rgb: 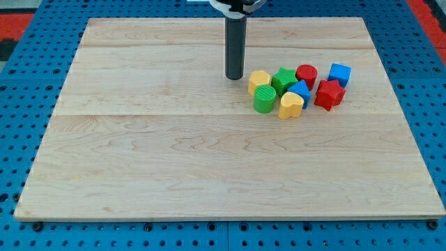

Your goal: Move your arm to the right of the blue cube

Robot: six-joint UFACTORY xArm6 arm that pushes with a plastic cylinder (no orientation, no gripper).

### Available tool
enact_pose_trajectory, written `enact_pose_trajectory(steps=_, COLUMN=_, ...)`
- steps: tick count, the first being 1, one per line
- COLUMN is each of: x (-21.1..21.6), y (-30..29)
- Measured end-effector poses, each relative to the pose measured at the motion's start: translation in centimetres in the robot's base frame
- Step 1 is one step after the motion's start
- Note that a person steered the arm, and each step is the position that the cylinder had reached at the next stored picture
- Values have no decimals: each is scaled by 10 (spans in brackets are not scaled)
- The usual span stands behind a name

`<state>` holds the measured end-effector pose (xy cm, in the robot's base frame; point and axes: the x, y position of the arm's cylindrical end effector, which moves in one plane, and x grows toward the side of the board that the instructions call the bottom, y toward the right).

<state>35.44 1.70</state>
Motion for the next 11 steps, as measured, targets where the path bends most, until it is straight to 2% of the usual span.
enact_pose_trajectory(steps=1, x=0, y=0)
enact_pose_trajectory(steps=2, x=-18, y=-1)
enact_pose_trajectory(steps=3, x=-84, y=30)
enact_pose_trajectory(steps=6, x=-92, y=47)
enact_pose_trajectory(steps=7, x=-84, y=65)
enact_pose_trajectory(steps=8, x=-61, y=164)
enact_pose_trajectory(steps=9, x=-35, y=239)
enact_pose_trajectory(steps=10, x=-6, y=262)
enact_pose_trajectory(steps=11, x=13, y=243)
